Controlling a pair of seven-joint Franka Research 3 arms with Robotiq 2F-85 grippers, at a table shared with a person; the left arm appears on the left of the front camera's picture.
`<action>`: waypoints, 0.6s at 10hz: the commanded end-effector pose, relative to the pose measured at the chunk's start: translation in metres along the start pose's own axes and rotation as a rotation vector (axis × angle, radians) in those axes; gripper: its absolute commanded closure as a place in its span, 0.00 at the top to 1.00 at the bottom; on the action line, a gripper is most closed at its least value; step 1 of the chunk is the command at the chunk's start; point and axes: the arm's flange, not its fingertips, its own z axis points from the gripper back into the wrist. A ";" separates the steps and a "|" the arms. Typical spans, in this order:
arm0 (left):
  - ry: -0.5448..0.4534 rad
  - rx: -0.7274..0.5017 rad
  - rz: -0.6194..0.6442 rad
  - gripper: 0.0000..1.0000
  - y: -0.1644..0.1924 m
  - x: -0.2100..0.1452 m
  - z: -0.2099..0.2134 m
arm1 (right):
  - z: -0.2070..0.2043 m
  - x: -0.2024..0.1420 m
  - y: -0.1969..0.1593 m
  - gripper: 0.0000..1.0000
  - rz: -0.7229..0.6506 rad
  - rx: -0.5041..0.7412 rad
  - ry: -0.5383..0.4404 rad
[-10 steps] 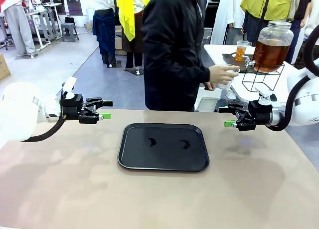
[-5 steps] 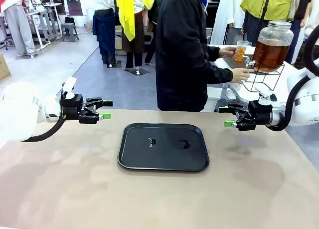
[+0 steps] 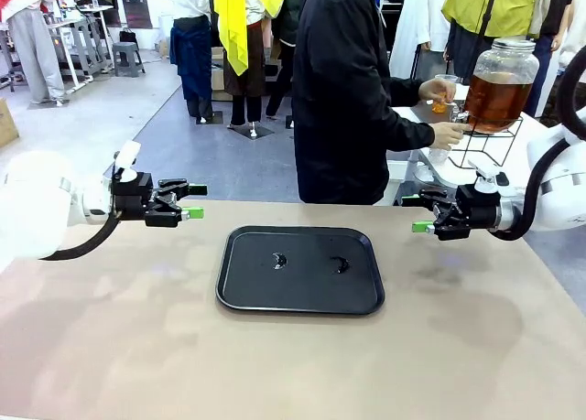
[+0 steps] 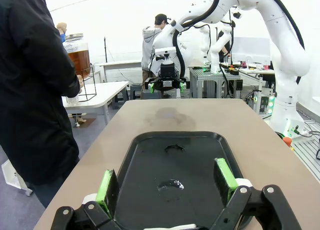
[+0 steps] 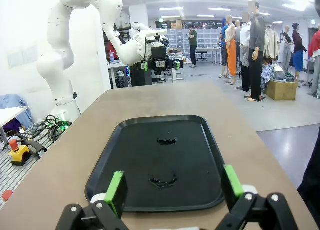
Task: Pour the drink into the iced cup.
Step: Open the gripper to release the iced cup you were holding.
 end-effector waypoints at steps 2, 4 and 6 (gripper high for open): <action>0.003 0.002 -0.002 1.00 -0.001 0.001 0.000 | -0.001 0.002 0.000 1.00 0.004 0.011 0.000; 0.003 0.002 -0.002 1.00 -0.001 0.001 0.000 | -0.001 0.002 0.000 1.00 0.004 0.011 0.000; 0.003 0.002 -0.002 1.00 -0.001 0.001 0.000 | -0.001 0.002 0.000 1.00 0.004 0.011 0.000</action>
